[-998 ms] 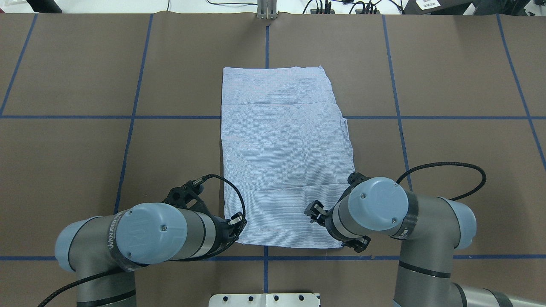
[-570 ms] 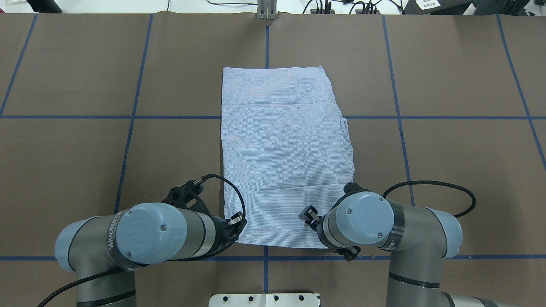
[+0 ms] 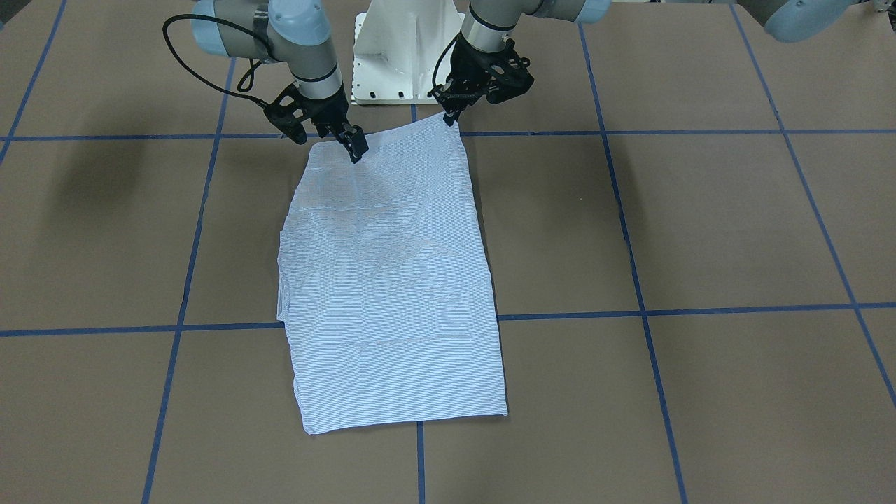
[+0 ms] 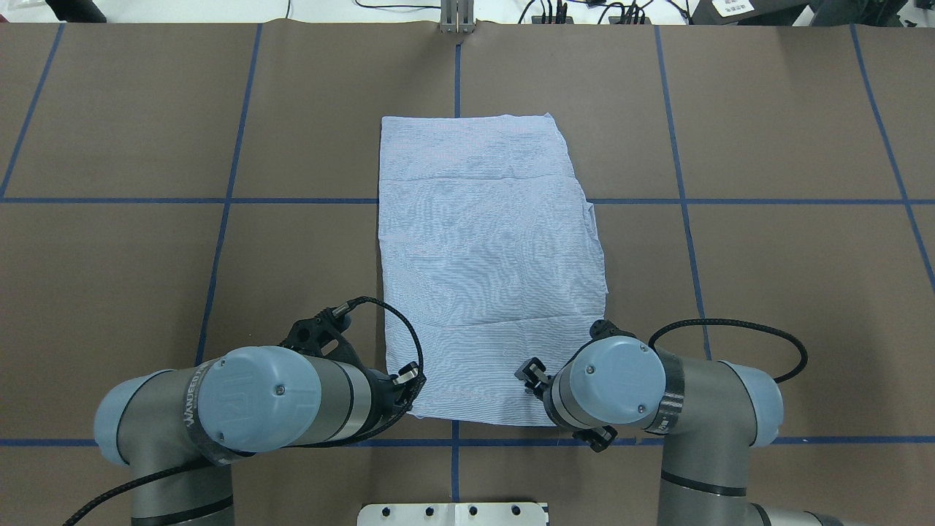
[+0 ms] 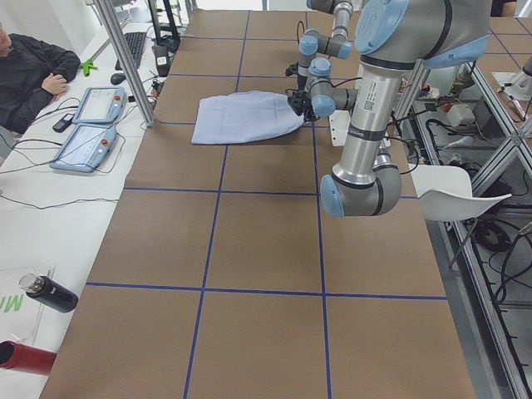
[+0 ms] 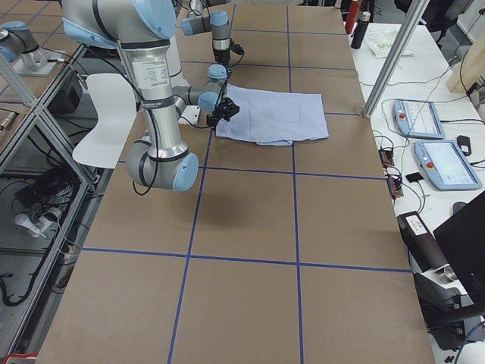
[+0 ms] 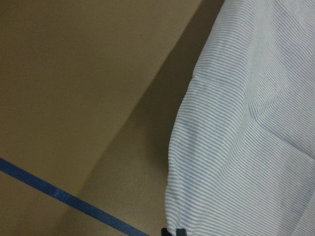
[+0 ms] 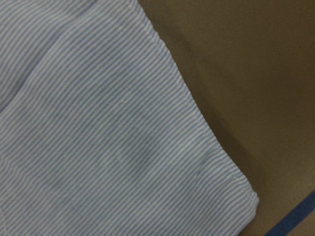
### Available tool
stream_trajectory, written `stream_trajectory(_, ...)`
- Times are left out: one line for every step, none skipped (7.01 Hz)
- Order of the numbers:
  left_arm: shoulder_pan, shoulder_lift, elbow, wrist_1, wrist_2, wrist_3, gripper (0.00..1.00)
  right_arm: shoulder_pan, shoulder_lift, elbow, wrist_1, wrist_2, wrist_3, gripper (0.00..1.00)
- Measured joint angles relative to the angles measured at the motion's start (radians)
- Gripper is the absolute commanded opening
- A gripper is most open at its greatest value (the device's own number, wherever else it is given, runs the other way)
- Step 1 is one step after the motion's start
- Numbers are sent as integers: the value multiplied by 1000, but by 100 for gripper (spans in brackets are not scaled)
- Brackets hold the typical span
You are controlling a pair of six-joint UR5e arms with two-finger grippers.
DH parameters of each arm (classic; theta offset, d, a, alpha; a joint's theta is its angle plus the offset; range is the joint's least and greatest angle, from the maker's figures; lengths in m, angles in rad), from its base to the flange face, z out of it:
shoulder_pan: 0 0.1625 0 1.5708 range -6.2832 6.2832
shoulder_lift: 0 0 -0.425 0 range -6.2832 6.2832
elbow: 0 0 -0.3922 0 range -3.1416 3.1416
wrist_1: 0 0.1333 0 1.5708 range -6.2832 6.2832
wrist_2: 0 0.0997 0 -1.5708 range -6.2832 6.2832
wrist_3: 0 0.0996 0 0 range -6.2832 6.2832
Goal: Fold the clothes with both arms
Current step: 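Grasp the near edge corners of the folded shirt with both grippers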
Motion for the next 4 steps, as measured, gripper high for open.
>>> stream_trajectory(0, 0, 0, 0, 0, 0, 0, -1, 0, -6, 0, -1, 0, 93)
stream_trajectory(0, 0, -1, 0, 0, 0, 0, -2, 0, -8, 0, -2, -1, 80)
stream_trajectory(0, 0, -1, 0, 0, 0, 0, -2, 2, -9, -1, -2, -1, 58)
stream_trajectory(0, 1, -2, 0, 0, 0, 0, -2, 3, -7, -3, -2, -1, 46)
